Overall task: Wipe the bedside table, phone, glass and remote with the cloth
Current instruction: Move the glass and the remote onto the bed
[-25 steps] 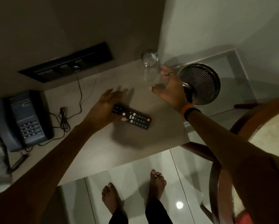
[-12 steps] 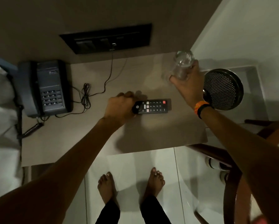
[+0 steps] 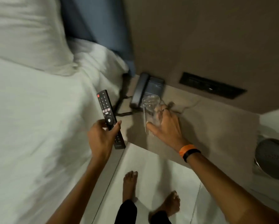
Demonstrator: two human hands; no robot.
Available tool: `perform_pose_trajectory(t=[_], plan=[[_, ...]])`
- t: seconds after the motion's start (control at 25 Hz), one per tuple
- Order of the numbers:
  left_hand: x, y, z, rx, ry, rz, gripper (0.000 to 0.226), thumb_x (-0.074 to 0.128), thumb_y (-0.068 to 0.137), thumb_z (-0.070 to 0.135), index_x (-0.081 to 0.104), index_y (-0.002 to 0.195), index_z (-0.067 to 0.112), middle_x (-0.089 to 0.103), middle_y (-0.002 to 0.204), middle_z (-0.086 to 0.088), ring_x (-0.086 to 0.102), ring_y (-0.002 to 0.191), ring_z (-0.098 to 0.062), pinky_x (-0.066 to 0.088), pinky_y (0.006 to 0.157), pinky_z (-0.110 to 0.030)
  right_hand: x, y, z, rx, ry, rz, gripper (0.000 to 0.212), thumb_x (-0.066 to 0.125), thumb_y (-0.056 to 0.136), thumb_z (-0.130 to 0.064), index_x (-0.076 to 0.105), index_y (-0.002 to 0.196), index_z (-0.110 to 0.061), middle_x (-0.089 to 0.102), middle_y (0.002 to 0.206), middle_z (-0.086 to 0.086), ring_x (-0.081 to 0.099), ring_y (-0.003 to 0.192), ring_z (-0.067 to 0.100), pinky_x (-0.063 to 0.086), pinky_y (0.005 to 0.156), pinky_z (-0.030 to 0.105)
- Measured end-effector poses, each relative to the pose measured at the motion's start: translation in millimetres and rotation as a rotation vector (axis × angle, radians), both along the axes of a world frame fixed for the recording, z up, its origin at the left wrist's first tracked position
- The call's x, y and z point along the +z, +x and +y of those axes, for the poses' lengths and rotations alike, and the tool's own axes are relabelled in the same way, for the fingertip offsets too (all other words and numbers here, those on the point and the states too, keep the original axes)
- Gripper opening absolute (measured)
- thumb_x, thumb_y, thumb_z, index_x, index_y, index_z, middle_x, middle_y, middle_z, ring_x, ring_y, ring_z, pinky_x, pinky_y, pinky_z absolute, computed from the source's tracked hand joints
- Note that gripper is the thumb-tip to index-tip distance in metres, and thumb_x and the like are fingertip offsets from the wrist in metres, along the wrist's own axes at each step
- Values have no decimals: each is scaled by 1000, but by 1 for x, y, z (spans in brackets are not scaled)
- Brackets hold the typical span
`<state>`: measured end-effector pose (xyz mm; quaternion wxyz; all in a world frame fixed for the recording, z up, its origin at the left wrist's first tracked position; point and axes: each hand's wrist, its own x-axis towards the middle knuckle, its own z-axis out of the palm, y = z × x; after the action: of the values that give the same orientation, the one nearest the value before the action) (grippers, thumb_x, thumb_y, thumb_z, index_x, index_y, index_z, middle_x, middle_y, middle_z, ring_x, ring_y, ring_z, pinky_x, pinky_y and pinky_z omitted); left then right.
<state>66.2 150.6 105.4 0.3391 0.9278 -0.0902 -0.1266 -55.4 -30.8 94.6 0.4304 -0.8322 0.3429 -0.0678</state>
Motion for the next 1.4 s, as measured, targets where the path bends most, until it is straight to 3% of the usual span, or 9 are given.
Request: perform_pose_trajectory(t=[0.16, 0.28, 0.48, 0.64, 0.8, 1.08, 1.2, 1.32, 1.4], plan=[[45, 54, 126, 401, -72, -62, 50, 78, 82, 49, 68, 118, 15, 73, 95, 0, 68, 88, -17, 43, 75, -26, 49, 117, 105, 325, 10, -62, 50, 68, 68, -52, 50, 103, -22, 53, 88, -6, 53, 80, 15, 43, 73, 30], [60, 82, 213, 552, -45, -80, 48, 75, 84, 45, 66, 123, 18, 68, 94, 3, 65, 87, -16, 42, 76, -28, 70, 184, 183, 497, 3, -62, 50, 70, 73, -49, 53, 108, -19, 50, 92, -7, 53, 82, 16, 42, 75, 29], [47, 124, 337, 643, 78, -69, 43, 73, 80, 47, 60, 115, 28, 66, 99, 1, 62, 85, -14, 44, 73, -29, 67, 277, 299, 665, 17, 36, 53, 71, 78, -51, 57, 114, -15, 58, 98, -2, 61, 94, 22, 46, 83, 32], [23, 149, 390, 653, 194, 19, 64, 73, 80, 46, 50, 136, 24, 61, 106, -5, 57, 84, -19, 46, 74, -32, 41, 317, 361, 699, 16, 129, 53, 67, 78, -53, 58, 112, -13, 65, 110, 3, 62, 105, 27, 48, 95, 39], [-7, 156, 397, 576, 270, 88, 84, 69, 85, 53, 34, 153, 20, 57, 114, -10, 65, 92, -31, 54, 80, -39, 12, 330, 370, 671, -26, 240, 48, 65, 80, -51, 59, 106, -11, 66, 106, 4, 62, 99, 25, 44, 80, 35], [-9, 157, 392, 593, 294, 112, 90, 68, 83, 60, 29, 154, 19, 47, 129, -10, 60, 107, -32, 50, 77, -39, 4, 325, 355, 641, -52, 212, 68, 57, 84, -69, 58, 126, -15, 62, 117, 3, 61, 107, 22, 50, 92, 36], [-2, 142, 367, 565, 358, -128, 80, 64, 88, 55, 38, 150, 12, 43, 140, -16, 45, 122, -34, 54, 87, -50, -5, 301, 326, 580, -373, -19, 75, 49, 86, -73, 61, 127, -12, 63, 116, 3, 60, 108, 24, 47, 92, 41], [10, 133, 304, 332, 273, -451, 69, 67, 89, 39, 48, 146, 4, 51, 135, -23, 45, 123, -34, 39, 105, -43, -10, 273, 272, 516, -597, -123, 71, 57, 86, -67, 59, 133, -14, 59, 130, 8, 54, 120, 28, 36, 106, 54], [16, 128, 240, 118, 149, -484, 69, 69, 89, 35, 49, 146, 3, 52, 137, -21, 47, 126, -34, 36, 107, -40, -16, 248, 227, 474, -648, -112, 72, 60, 85, -64, 56, 138, -17, 50, 145, 13, 47, 134, 32, 29, 113, 60]])
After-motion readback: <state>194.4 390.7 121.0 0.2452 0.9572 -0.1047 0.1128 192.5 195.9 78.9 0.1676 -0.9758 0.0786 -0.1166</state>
